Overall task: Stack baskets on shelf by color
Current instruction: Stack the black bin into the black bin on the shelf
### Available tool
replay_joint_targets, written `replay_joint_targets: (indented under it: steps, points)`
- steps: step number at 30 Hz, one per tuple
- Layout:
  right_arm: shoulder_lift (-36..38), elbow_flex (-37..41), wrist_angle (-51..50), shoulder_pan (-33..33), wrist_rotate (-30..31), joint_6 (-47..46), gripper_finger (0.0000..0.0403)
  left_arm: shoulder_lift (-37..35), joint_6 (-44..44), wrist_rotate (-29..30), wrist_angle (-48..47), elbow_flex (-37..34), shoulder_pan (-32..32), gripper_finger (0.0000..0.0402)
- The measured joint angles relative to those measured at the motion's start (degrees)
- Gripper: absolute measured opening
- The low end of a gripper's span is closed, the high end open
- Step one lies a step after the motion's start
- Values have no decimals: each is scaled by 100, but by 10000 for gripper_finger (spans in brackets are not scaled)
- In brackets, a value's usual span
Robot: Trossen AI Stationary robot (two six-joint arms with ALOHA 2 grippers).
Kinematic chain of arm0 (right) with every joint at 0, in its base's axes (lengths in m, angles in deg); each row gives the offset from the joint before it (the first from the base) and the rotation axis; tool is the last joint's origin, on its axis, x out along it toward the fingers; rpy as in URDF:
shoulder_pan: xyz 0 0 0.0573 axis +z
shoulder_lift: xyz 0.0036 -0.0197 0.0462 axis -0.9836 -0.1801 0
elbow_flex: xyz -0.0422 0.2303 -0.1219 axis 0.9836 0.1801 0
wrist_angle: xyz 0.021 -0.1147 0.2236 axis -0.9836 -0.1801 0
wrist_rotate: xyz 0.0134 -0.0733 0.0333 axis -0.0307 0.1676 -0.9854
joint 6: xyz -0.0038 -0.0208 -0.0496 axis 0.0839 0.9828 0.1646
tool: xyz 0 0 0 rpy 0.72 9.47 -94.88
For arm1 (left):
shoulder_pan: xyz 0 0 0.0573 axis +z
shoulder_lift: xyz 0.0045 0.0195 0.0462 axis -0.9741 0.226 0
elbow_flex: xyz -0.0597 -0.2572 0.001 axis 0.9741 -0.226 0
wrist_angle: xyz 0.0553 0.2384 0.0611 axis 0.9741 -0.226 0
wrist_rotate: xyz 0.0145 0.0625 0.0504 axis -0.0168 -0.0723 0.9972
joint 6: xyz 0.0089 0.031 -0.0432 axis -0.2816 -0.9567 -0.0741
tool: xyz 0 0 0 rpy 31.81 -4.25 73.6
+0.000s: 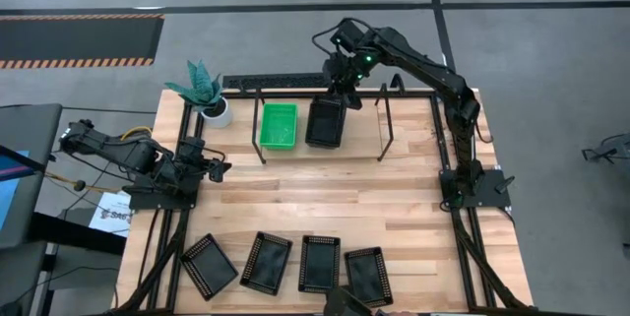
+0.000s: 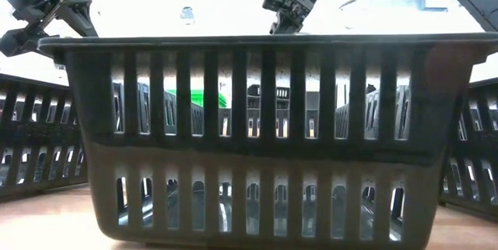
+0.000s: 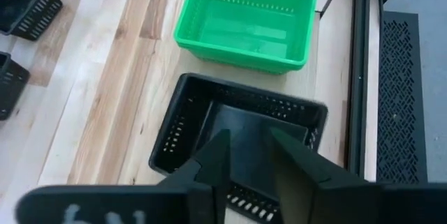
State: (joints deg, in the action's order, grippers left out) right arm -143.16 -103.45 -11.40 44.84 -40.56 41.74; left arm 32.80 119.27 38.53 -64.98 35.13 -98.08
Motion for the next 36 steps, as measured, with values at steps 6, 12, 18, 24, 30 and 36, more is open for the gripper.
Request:
replay_joint_targets:
  steps: [6,12,18,24,30,36]
  points:
    - [29,1,233,-2,15,-574,157,-1,0,0,0,0,1,261]
    - [131,-41,43,-13,757,-1737,162,-2,0,-1,0,-1,0,261]
    - [-4,-39,184,52,2181,-2144,142,0,-103,126,0,0,2,261]
    - [-447,-28,462,181,2766,-2495,119,-2,-101,151,0,0,2,261]
    - [-788,-44,672,393,3061,-2499,111,-2,-101,126,4,0,2,261]
    - [-1066,-42,734,516,3482,-2360,111,0,-105,112,4,0,1,261]
